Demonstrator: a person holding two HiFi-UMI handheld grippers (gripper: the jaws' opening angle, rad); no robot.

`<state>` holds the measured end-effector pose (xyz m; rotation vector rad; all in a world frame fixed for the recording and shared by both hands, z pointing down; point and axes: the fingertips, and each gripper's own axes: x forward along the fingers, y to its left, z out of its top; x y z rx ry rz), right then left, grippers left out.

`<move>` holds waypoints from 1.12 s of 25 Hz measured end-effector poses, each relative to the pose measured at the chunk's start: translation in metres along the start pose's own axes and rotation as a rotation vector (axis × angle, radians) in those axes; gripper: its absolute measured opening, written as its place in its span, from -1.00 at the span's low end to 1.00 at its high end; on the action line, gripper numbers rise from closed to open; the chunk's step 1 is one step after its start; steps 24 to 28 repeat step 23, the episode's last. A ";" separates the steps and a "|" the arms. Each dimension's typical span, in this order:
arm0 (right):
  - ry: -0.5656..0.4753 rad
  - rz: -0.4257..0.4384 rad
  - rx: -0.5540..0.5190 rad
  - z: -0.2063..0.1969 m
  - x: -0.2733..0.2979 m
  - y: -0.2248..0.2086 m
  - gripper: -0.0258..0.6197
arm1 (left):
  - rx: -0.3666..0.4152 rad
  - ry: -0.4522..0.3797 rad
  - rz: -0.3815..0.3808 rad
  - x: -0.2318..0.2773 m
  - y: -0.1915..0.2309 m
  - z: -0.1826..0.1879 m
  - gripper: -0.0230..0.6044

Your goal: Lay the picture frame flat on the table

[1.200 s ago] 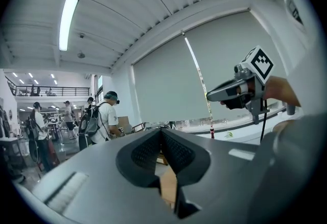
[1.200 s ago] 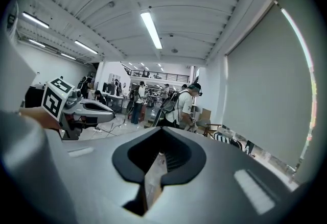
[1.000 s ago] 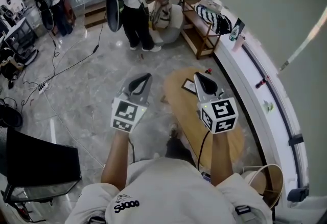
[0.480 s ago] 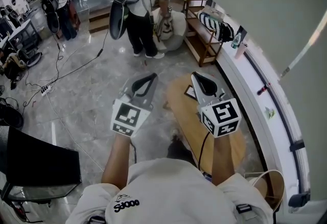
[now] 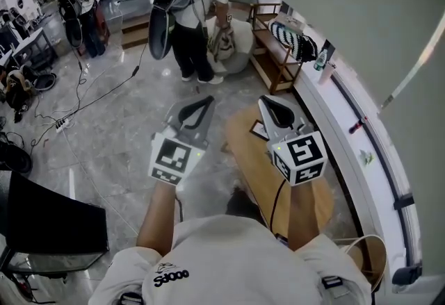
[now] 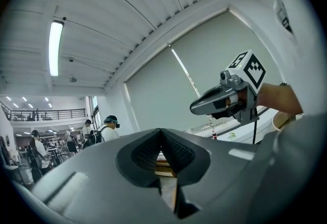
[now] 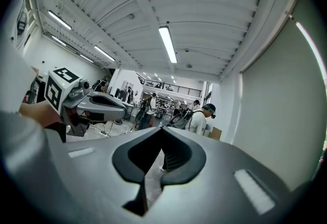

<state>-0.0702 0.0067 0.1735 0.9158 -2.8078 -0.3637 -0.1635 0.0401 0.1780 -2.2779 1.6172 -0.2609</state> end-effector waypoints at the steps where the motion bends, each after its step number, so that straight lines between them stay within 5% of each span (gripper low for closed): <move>1: 0.000 -0.001 -0.002 0.000 0.000 -0.001 -0.92 | 0.001 -0.002 -0.002 0.001 -0.001 0.001 -0.89; 28: 0.036 -0.009 0.038 -0.024 0.010 -0.018 -0.92 | -0.012 0.045 -0.072 0.027 -0.012 -0.020 -0.89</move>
